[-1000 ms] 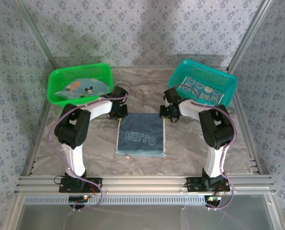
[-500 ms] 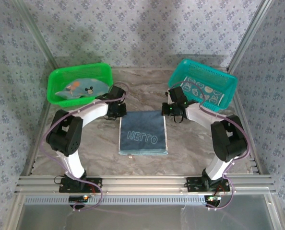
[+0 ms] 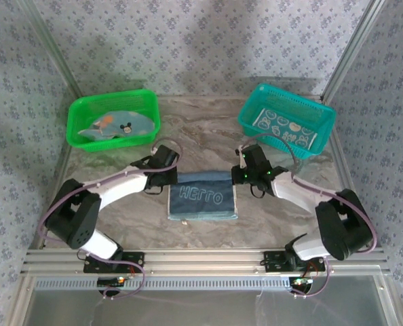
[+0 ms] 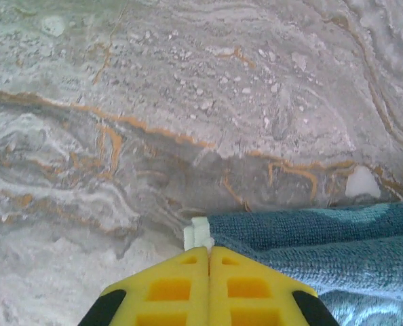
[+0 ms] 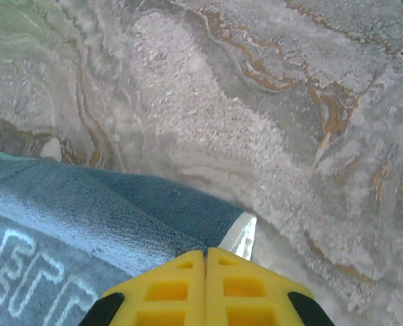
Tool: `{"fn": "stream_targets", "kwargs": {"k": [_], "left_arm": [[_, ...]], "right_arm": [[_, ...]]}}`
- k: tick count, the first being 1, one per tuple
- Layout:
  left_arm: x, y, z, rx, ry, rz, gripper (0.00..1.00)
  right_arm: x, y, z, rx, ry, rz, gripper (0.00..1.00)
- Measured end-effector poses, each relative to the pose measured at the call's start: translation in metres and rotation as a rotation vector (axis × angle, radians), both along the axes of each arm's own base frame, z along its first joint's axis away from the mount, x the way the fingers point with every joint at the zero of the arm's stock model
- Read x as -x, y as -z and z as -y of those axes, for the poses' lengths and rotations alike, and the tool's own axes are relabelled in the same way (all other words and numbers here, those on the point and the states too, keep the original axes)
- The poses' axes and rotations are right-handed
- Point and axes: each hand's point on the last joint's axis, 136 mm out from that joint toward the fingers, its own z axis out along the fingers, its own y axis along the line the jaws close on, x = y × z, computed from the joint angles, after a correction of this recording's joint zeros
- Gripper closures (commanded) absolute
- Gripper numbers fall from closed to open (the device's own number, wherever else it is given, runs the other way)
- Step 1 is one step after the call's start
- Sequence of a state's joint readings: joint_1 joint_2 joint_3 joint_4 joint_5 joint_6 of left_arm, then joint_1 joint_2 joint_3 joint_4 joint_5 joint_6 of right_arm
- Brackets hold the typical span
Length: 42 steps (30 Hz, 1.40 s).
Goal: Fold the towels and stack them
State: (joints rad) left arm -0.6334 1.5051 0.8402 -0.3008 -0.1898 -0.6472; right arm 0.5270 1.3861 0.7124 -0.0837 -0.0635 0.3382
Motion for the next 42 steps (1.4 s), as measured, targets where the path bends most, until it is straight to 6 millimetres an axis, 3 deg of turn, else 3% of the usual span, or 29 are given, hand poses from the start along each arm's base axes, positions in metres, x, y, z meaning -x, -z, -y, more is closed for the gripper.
{"fn": "stream_targets", "kwargs": {"k": [7,10,11,12,17,23,25,30,37,42], "left_arm": [[0.044,-0.005,-0.001,-0.008,0.018,0.106,0.99],[0.067,-0.004,0.0,0.001,0.036,0.134,0.53],[0.072,-0.003,0.0,0.003,0.036,0.137,0.43],[0.077,-0.003,-0.002,0.004,0.033,0.139,0.42],[0.087,-0.011,-0.005,0.028,-0.001,0.137,0.43],[0.08,-0.02,-0.002,0.059,-0.051,0.095,0.57],[0.076,-0.016,-0.002,0.069,-0.072,0.058,0.62],[0.078,0.004,-0.002,0.073,-0.085,-0.045,0.64],[0.09,0.027,0.001,0.073,-0.082,-0.163,0.68],[0.093,0.029,0.004,0.09,-0.082,-0.19,0.68]], "right_arm": [[0.046,0.004,0.001,0.005,-0.044,0.082,0.97],[0.068,0.013,0.003,-0.001,-0.052,0.082,0.52],[0.074,0.015,0.003,-0.001,-0.052,0.081,0.43],[0.078,0.015,0.003,-0.001,-0.052,0.08,0.4],[0.082,0.008,0.003,-0.013,-0.026,0.083,0.42],[0.072,0.009,0.001,-0.01,0.028,-0.001,0.53],[0.067,0.012,-0.002,-0.014,0.039,-0.038,0.55],[0.059,0.025,-0.01,-0.028,0.053,-0.137,0.63],[0.062,0.041,-0.015,-0.022,0.041,-0.227,0.63],[0.067,0.047,-0.01,0.002,0.046,-0.26,0.59]]}}
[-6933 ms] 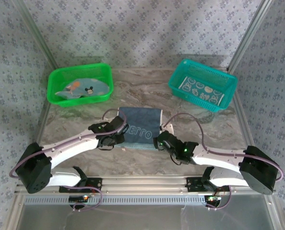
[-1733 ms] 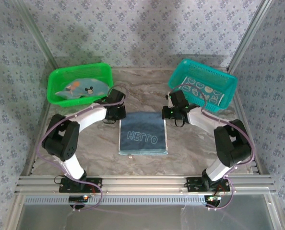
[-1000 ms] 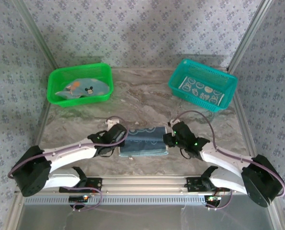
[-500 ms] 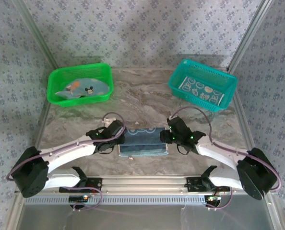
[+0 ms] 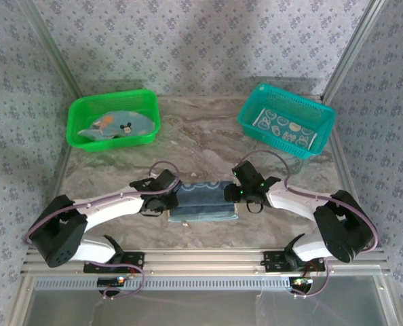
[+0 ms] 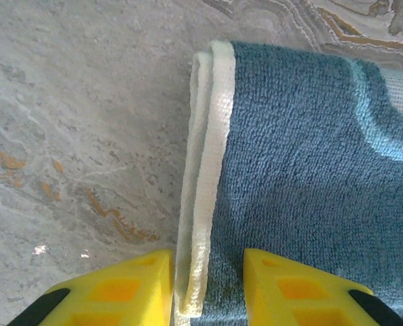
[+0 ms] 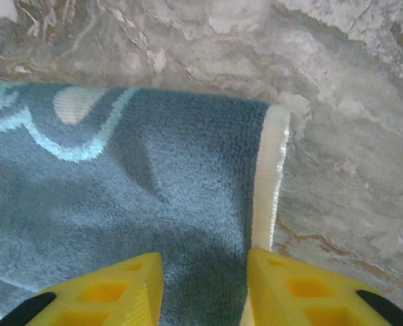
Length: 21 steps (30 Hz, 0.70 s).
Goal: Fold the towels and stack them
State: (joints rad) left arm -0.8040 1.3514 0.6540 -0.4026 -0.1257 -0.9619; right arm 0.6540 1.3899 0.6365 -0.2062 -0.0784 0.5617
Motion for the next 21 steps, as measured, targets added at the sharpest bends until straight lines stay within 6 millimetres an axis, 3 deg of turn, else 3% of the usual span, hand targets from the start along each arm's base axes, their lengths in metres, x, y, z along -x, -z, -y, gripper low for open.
{"fn": "stream_targets", "kwargs": {"k": [8,14,19,21], "left_arm": [[0.002,0.002,-0.001,-0.001,-0.006,-0.014,0.75],[0.004,0.006,-0.002,-0.014,-0.006,-0.026,0.84],[0.004,0.006,-0.003,-0.018,-0.006,-0.03,0.89],[0.004,0.006,-0.003,-0.02,-0.003,-0.029,0.96]], "right_arm": [[0.003,-0.012,0.007,0.001,0.012,0.014,0.57],[0.006,0.0,0.013,0.011,0.027,-0.016,0.6],[0.008,0.005,0.012,0.005,0.03,-0.034,0.68],[0.008,0.004,0.01,-0.007,0.032,-0.033,0.8]]}}
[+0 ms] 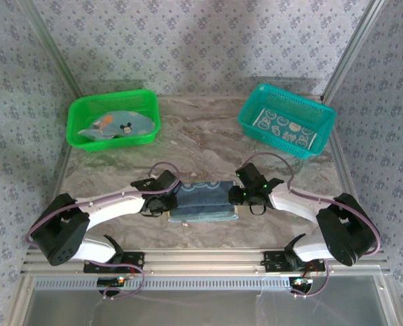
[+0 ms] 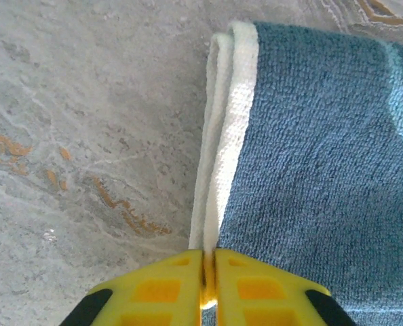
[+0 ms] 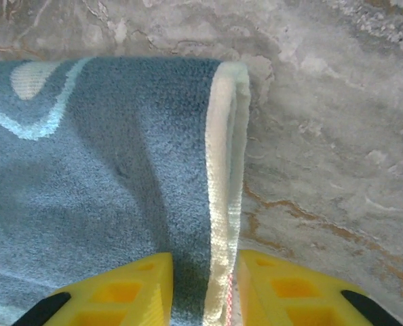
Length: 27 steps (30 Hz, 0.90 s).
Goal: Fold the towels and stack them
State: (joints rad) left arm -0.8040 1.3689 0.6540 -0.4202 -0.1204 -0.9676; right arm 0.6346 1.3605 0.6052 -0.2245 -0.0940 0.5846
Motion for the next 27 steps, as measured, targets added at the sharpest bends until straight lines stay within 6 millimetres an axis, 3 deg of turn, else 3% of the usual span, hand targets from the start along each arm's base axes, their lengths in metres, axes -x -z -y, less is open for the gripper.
{"fn": "stream_targets", "kwargs": {"k": [1,4,9,17,27], "left_arm": [[0.0,0.0,0.0,0.0,0.001,0.0,1.0],[0.0,-0.001,-0.001,-0.003,-0.003,0.0,1.0],[0.0,-0.017,-0.001,0.013,-0.005,0.02,1.0],[0.001,-0.056,-0.003,0.062,-0.014,0.075,1.0],[0.029,-0.067,-0.003,0.074,0.004,0.045,1.0]], "right_arm": [[0.0,0.0,-0.001,-0.003,0.001,0.001,0.86],[-0.001,-0.001,-0.003,-0.014,0.0,0.002,1.0],[0.0,-0.006,-0.001,-0.017,0.001,0.007,1.0],[0.006,-0.032,0.003,-0.043,0.002,0.053,1.0],[0.028,-0.043,0.003,-0.056,-0.016,0.038,1.0]]}}
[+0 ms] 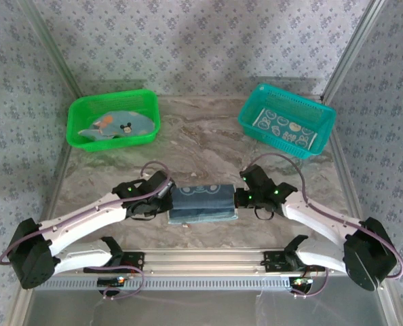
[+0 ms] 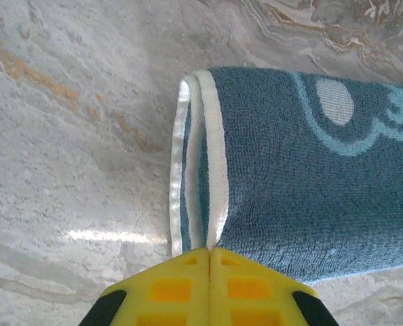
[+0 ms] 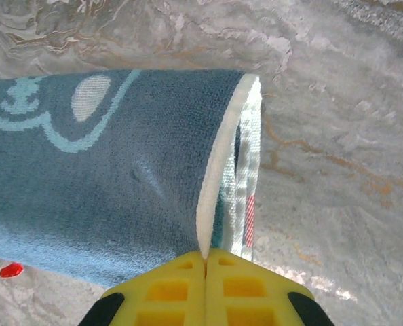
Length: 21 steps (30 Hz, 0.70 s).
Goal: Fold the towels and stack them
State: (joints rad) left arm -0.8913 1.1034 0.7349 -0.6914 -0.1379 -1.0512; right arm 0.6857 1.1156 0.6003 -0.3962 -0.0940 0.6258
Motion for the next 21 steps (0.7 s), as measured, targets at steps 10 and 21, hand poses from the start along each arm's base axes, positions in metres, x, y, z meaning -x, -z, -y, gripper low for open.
{"fn": "stream_targets", "kwargs": {"k": [10,21], "left_arm": [[0.03,0.035,0.001,-0.014,0.026,-0.128,1.0],[0.042,0.06,-0.003,-0.068,0.055,-0.216,0.59]], "right_arm": [[0.022,0.034,0.006,0.042,0.003,-0.093,1.0],[0.021,0.041,0.008,0.066,0.011,-0.098,0.56]]}}
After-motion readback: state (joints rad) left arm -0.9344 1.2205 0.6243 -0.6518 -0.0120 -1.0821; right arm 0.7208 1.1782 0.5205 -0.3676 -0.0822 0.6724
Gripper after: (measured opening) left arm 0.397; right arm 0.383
